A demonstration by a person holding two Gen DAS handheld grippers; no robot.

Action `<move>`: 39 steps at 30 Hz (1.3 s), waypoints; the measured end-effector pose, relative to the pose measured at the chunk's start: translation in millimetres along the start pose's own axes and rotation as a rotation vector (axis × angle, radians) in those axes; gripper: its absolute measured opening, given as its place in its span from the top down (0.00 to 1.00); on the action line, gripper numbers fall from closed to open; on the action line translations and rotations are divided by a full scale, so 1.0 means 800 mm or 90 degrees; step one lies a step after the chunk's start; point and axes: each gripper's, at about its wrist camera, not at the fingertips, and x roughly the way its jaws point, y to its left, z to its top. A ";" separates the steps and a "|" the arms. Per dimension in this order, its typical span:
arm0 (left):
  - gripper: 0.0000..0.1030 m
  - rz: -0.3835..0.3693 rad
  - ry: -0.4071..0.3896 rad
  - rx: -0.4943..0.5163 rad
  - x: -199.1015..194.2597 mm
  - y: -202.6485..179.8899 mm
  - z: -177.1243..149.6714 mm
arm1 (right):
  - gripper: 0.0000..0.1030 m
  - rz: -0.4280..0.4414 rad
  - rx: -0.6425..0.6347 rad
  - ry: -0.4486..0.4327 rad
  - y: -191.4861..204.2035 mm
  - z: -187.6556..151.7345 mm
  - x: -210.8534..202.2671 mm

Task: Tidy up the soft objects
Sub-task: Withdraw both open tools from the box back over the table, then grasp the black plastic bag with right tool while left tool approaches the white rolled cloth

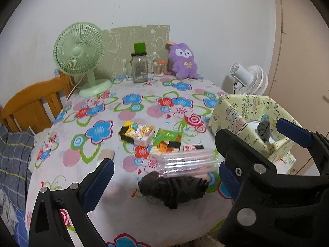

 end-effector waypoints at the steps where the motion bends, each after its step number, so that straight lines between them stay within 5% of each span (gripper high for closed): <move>1: 0.00 0.000 0.004 -0.005 0.002 0.003 -0.003 | 0.01 0.003 0.001 0.002 0.002 -0.003 0.002; 22: 0.00 0.032 0.073 -0.055 0.052 0.051 -0.053 | 0.01 0.045 -0.018 0.085 0.040 -0.050 0.064; 39: 0.01 0.065 0.120 -0.032 0.082 0.067 -0.067 | 0.30 0.107 0.015 0.212 0.061 -0.072 0.120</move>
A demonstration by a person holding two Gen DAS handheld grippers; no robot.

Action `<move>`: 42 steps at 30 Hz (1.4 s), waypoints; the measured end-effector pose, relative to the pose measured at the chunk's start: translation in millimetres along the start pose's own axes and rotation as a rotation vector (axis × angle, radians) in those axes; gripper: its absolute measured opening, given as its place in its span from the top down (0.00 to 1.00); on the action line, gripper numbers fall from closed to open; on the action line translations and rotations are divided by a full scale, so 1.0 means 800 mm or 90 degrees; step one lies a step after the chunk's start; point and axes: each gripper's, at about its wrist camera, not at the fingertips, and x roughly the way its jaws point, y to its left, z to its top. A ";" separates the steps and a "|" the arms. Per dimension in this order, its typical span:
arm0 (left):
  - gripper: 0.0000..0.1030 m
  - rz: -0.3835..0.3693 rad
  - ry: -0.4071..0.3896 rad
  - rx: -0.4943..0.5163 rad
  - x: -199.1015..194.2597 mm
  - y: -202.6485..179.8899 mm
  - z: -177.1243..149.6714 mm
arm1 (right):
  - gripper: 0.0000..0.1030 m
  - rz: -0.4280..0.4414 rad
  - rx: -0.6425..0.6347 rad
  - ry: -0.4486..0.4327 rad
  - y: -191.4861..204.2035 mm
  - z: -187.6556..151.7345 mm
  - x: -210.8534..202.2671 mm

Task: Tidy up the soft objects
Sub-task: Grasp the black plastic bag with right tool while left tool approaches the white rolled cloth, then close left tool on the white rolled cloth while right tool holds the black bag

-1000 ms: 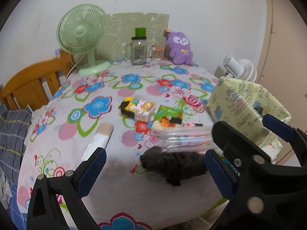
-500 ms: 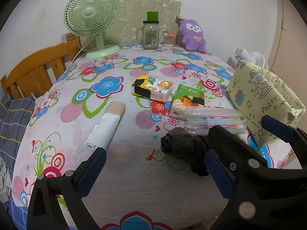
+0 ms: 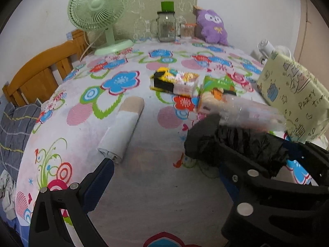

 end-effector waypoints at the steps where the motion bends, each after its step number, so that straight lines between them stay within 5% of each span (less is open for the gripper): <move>1: 0.01 0.002 0.004 0.003 0.002 -0.001 -0.001 | 0.33 0.009 0.000 0.009 0.001 -0.001 0.003; 3: 0.01 0.000 0.009 0.010 0.004 -0.003 -0.002 | 0.52 0.022 -0.007 0.023 0.005 -0.001 0.007; 8: 0.00 -0.019 -0.002 0.003 -0.002 0.003 0.001 | 0.65 0.034 -0.027 0.017 0.015 0.005 0.005; 14: 0.01 0.019 -0.028 0.003 -0.010 0.011 0.014 | 0.68 0.029 -0.050 -0.010 0.027 0.019 -0.001; 37: 0.04 0.033 -0.024 -0.050 0.024 0.067 0.043 | 0.69 0.013 -0.060 -0.016 0.056 0.055 0.027; 42: 0.19 0.016 -0.009 -0.066 0.033 0.077 0.043 | 0.69 0.012 -0.058 -0.011 0.059 0.057 0.035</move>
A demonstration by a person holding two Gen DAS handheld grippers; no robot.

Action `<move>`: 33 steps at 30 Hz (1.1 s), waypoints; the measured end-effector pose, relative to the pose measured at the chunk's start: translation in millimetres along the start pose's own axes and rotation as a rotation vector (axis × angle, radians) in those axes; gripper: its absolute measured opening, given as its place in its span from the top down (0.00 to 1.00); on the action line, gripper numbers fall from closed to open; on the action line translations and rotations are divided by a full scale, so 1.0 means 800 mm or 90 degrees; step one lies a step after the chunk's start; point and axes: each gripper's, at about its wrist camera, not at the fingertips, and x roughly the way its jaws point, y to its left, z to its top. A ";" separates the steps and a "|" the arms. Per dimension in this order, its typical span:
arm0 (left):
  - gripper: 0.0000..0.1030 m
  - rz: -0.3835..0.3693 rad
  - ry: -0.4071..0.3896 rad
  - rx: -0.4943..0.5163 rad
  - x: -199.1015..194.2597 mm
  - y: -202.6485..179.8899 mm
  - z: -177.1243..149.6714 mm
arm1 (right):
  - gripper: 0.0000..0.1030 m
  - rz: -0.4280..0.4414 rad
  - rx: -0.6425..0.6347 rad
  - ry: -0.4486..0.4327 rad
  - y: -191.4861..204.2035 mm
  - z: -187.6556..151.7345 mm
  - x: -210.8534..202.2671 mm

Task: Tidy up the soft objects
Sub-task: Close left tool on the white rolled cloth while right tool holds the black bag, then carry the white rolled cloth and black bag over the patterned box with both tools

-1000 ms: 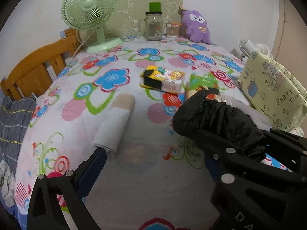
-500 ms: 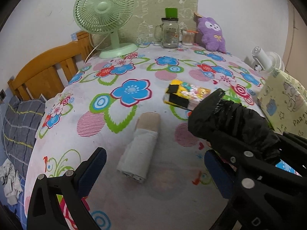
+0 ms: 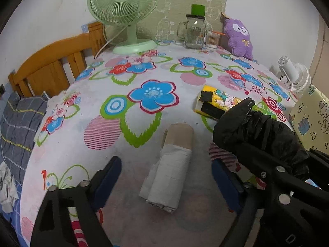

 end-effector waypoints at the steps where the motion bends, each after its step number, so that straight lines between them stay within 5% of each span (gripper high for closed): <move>1: 0.23 -0.004 0.009 -0.001 0.003 0.001 0.000 | 0.69 0.000 0.000 0.002 0.001 0.000 0.001; 6: 0.40 -0.006 0.007 0.009 0.001 0.001 -0.002 | 0.68 0.002 -0.008 0.008 0.005 0.000 0.005; 8: 0.60 -0.010 0.006 0.010 -0.002 0.001 -0.003 | 0.68 0.004 -0.008 0.009 0.006 0.000 0.005; 11: 0.74 -0.010 0.009 0.002 -0.004 0.001 -0.003 | 0.68 0.005 -0.006 0.005 0.005 -0.001 0.002; 33: 0.78 -0.013 -0.034 0.002 -0.056 -0.039 -0.003 | 0.68 0.007 0.008 -0.040 -0.014 -0.006 -0.052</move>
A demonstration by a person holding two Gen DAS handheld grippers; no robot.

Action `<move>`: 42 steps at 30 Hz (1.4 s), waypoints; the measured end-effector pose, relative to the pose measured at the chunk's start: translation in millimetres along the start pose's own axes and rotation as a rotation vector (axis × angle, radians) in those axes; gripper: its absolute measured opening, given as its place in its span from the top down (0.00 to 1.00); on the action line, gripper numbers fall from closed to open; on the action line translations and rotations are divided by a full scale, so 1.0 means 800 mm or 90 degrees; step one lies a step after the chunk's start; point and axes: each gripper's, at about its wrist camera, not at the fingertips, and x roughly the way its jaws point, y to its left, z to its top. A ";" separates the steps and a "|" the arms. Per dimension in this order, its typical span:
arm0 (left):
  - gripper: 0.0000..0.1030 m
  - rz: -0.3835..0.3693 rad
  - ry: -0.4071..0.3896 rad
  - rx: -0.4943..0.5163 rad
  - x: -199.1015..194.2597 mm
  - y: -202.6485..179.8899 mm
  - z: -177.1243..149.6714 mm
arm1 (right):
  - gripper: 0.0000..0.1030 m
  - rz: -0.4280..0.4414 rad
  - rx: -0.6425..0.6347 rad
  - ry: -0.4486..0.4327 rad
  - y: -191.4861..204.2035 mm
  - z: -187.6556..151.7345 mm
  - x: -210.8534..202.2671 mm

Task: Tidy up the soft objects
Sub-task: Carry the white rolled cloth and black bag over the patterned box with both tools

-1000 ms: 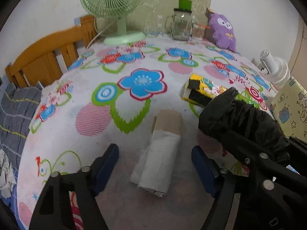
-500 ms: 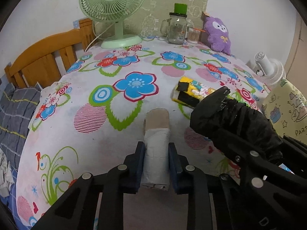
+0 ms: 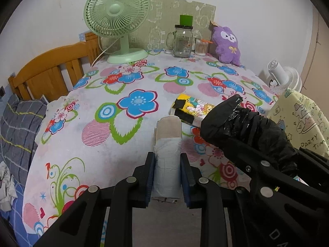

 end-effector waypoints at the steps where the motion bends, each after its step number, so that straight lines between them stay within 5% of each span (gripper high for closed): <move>1: 0.78 0.001 -0.003 -0.001 -0.004 -0.002 0.001 | 0.68 0.002 0.001 -0.001 -0.001 0.001 -0.004; 42: 0.78 0.011 -0.120 0.034 -0.118 -0.098 0.055 | 0.68 -0.014 -0.030 -0.110 -0.045 0.050 -0.144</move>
